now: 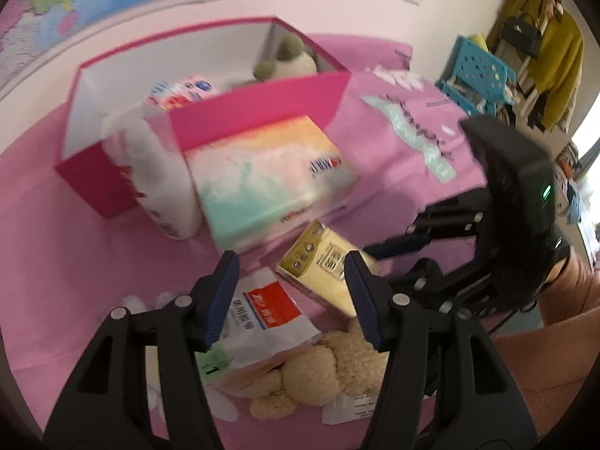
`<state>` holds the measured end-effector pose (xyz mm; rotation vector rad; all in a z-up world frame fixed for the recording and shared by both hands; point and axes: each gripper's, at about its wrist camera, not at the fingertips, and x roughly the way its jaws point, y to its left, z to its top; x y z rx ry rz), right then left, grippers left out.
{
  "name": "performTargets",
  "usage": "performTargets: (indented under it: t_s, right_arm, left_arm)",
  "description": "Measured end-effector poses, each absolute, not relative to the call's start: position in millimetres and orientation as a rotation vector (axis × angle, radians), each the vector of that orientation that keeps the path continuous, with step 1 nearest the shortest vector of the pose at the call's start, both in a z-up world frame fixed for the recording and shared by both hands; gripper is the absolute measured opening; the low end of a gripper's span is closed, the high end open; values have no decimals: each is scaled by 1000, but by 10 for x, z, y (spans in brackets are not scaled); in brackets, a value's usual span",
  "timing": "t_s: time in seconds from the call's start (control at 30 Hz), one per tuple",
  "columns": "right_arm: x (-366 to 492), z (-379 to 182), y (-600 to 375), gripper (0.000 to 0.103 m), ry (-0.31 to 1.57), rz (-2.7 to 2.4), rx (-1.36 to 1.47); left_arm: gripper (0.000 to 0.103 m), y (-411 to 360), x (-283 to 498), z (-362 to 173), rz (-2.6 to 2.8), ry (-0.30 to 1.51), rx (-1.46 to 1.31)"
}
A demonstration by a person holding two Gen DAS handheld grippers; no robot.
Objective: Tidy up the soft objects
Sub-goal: 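Move the right gripper back toward the gold tissue packet on the table, then grasp the gold tissue packet with the right gripper and lift it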
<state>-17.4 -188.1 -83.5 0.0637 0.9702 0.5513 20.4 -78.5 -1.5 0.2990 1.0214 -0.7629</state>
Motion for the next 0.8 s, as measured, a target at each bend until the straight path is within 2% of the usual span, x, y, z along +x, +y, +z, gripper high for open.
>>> performTargets:
  t_s: [0.2,0.23,0.37,0.43,0.8]
  right_arm:
    - [-176,-779,-2152,30,960,486,68]
    - [-175,-773,-2216,30,956,464,79]
    - [-192,-754,-2386,31,941,406,141]
    - [-221,-754,-2429,32,937,413,182]
    - [-225,-868,-2422,31,946,477,297]
  left_arm:
    - [58,-984,207,-229,-836,1093,314]
    - [53,-1021,203,-266,-848,1103,315]
    - [48,-1093,197,-358,-876,1138,297]
    - [41,-1117,194,-404,-881,1154,299]
    - [41,-1129,112,-399,-900,1159,271]
